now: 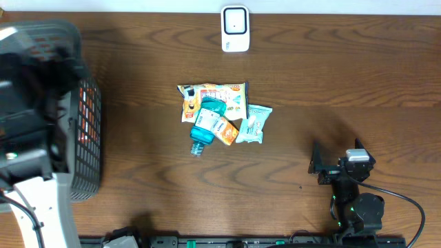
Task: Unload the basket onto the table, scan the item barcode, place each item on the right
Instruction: 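Move the left gripper into the basket toward the red snack packet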
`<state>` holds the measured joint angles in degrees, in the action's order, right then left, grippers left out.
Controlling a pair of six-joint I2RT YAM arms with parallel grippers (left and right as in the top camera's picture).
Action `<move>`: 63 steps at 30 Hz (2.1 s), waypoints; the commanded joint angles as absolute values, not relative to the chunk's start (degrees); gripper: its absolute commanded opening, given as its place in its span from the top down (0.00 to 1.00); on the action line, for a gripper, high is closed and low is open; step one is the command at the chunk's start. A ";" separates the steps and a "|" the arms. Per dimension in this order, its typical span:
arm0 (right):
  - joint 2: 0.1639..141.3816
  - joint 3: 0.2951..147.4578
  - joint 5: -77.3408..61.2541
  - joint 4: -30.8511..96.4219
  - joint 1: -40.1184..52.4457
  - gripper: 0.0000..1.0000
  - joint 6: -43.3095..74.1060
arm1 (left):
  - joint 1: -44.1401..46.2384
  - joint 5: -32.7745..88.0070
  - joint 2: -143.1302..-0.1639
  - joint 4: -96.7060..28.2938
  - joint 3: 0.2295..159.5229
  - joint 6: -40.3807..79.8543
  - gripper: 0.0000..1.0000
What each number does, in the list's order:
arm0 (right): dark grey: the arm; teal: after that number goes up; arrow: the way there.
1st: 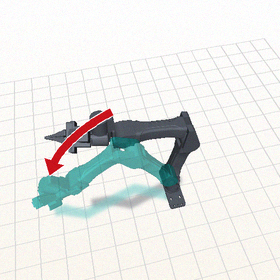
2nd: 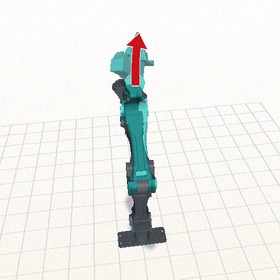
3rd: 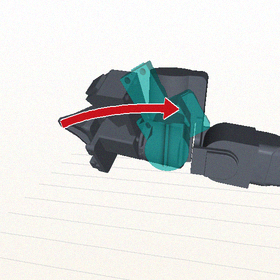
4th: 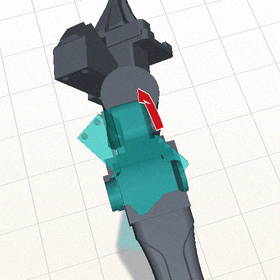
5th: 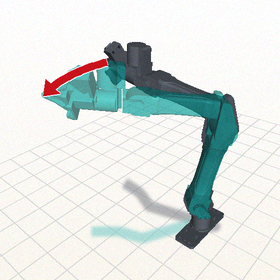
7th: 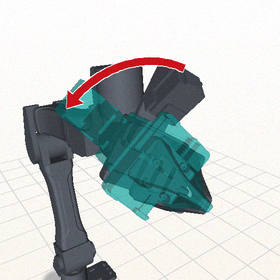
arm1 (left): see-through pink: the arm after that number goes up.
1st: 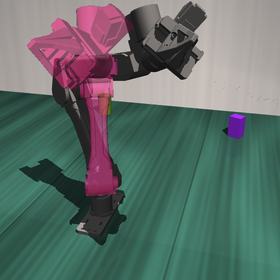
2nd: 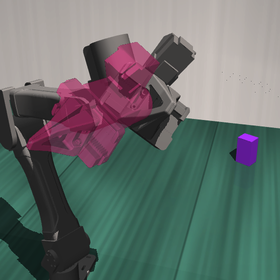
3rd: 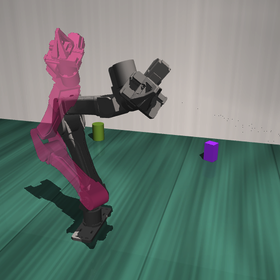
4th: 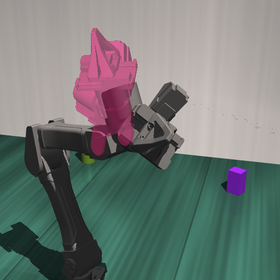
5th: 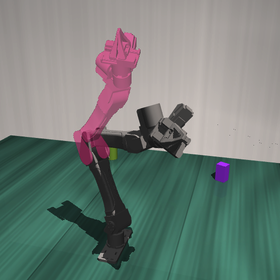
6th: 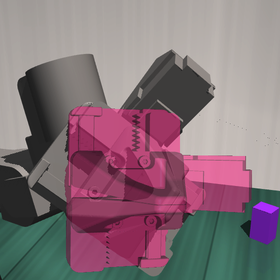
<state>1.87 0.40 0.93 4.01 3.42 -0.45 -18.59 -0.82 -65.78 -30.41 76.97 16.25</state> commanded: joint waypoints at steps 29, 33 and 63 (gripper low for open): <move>1.89 0.36 1.37 4.19 3.64 0.01 -0.27 | -38.57 -1.72 -92.64 -43.77 77.45 73.47 0.02; 1.89 0.36 1.37 4.19 3.64 0.01 -0.27 | -38.57 -1.72 -93.73 -44.56 77.32 78.87 0.02; 1.89 0.36 1.37 4.19 3.64 0.01 -0.27 | -35.62 24.03 -109.32 -26.65 77.03 5.96 0.02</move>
